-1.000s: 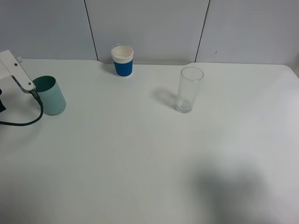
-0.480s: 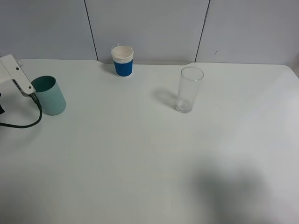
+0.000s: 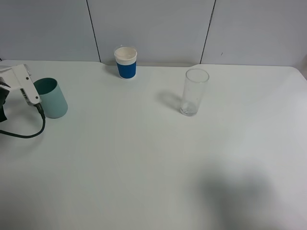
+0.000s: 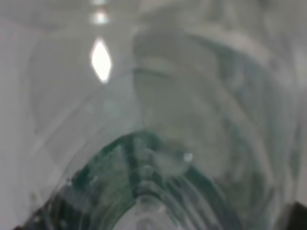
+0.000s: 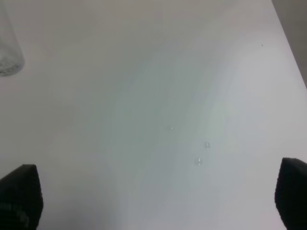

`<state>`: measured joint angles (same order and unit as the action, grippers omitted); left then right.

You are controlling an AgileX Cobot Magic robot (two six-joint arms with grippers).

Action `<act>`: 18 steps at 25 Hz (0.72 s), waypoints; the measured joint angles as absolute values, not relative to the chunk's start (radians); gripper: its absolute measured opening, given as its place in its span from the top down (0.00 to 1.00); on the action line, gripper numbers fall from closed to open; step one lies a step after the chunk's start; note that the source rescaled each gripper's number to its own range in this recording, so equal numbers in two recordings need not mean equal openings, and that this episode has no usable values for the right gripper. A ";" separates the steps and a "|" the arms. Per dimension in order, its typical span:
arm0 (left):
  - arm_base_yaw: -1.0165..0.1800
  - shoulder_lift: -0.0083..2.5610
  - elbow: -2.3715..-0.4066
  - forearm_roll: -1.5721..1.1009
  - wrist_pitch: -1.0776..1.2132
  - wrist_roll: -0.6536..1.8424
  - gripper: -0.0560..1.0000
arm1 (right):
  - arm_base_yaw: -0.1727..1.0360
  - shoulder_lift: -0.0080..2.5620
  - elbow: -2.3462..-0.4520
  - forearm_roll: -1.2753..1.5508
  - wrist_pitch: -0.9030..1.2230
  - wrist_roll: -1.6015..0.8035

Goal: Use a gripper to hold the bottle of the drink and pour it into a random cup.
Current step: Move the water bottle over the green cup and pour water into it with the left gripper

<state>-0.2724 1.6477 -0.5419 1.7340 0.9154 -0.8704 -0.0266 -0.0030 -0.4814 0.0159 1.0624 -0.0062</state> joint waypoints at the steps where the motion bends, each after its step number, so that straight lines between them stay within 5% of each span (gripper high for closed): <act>1: -0.279 1.648 -0.542 1.734 0.918 -0.870 0.95 | -0.027 -0.003 -0.481 0.016 1.062 -0.006; 18: -0.289 1.648 -0.542 1.734 1.005 -0.817 0.95 | -0.027 -0.003 -0.481 0.016 1.062 -0.006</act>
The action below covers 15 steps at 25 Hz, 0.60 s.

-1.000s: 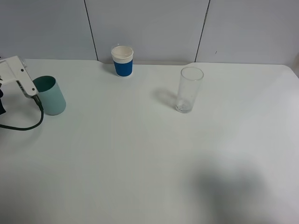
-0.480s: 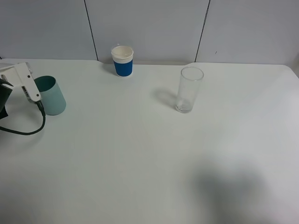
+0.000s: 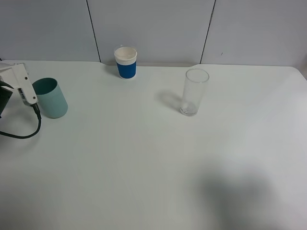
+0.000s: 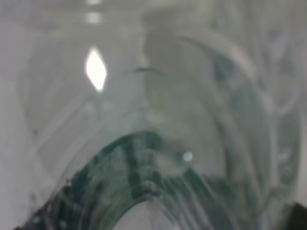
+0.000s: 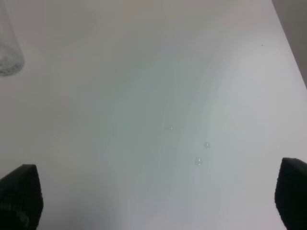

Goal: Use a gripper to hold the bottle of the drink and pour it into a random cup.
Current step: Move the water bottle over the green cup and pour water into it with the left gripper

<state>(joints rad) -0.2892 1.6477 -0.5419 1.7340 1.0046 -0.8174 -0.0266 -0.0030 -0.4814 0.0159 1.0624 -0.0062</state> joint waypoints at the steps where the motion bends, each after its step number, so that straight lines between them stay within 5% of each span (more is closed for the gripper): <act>1: -0.289 1.648 -0.542 1.734 1.005 -0.807 0.95 | -0.027 -0.003 -0.481 0.016 1.062 -0.006; 15: -0.289 1.648 -0.542 1.734 1.005 -0.758 0.95 | -0.027 -0.003 -0.481 0.016 1.062 -0.006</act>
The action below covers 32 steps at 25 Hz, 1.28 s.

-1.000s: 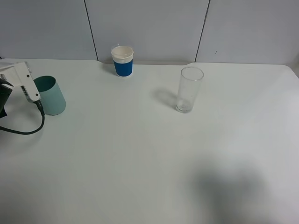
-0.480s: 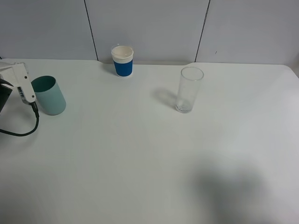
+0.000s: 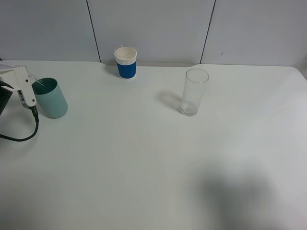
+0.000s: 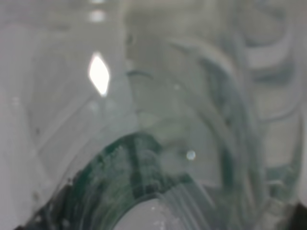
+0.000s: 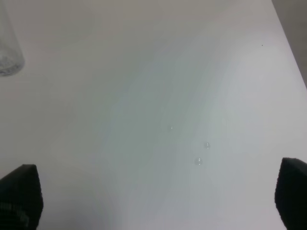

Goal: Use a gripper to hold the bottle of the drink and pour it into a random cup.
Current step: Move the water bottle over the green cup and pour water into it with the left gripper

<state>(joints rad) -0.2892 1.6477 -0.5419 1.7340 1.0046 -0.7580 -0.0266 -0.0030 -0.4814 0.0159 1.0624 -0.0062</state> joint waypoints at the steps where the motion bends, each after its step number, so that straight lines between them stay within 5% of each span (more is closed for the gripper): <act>1: -0.289 1.648 -0.542 1.734 1.005 -0.758 0.95 | -0.027 -0.003 -0.481 0.016 1.062 -0.006; 32: -0.289 1.648 -0.542 1.734 1.032 -0.755 0.95 | -0.027 -0.003 -0.481 0.016 1.062 -0.006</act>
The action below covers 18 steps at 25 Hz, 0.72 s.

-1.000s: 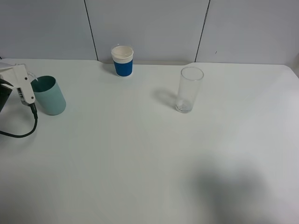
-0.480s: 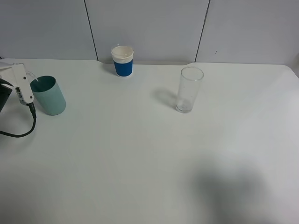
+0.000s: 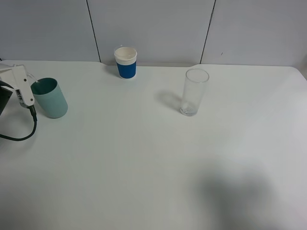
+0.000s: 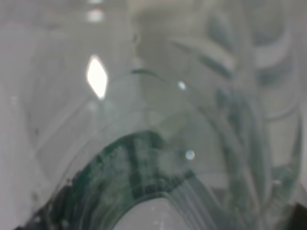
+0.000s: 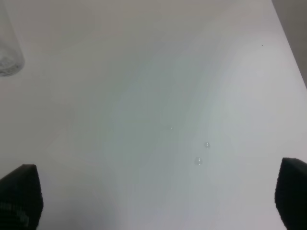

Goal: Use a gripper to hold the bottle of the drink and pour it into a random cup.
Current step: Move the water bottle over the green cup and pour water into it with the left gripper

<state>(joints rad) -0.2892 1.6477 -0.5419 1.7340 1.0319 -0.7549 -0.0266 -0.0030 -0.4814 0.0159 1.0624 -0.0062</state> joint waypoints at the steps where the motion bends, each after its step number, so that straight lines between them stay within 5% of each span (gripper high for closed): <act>1: -0.289 1.648 -0.542 1.734 1.032 -0.755 0.95 | -0.027 -0.003 -0.481 0.016 1.062 -0.006; 18: -0.289 1.648 -0.543 1.734 1.033 -0.755 0.95 | -0.027 -0.003 -0.481 0.016 1.062 -0.006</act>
